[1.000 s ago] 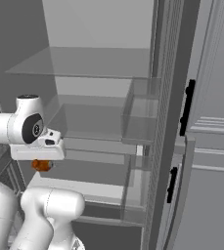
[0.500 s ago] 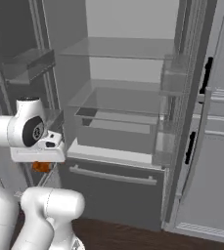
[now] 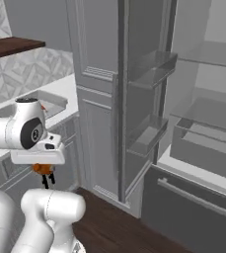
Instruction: Place one carrot and one chicken drumstick in each tupperware on the nearby counter, to pack two identical lunches.
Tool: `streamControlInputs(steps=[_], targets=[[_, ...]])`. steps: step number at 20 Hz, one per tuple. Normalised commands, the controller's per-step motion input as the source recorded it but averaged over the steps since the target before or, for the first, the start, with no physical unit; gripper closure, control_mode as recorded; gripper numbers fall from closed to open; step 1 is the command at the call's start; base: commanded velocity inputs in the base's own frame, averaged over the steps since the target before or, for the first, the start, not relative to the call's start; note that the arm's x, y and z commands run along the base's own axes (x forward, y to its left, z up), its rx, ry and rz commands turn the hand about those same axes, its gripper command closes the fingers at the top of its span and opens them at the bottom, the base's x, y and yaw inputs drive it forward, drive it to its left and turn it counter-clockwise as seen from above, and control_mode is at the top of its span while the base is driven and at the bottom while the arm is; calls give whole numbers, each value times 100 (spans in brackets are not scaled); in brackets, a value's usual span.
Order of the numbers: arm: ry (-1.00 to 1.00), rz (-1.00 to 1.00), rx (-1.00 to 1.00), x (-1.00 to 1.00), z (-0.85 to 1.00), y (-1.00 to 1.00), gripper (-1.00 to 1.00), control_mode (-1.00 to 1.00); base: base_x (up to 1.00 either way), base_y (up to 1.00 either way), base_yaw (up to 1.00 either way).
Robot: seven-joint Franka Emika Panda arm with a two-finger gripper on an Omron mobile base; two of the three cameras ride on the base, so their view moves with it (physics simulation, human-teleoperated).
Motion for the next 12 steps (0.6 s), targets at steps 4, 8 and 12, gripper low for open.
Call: streamControlInputs(steps=[4,8,12], targets=[[0,0,0,0,0,0,100,100,75,9,31],[0,0,0,0,0,0,100,100,74,6,28],[0,0,0,0,0,0,100,100,56,25,24]])
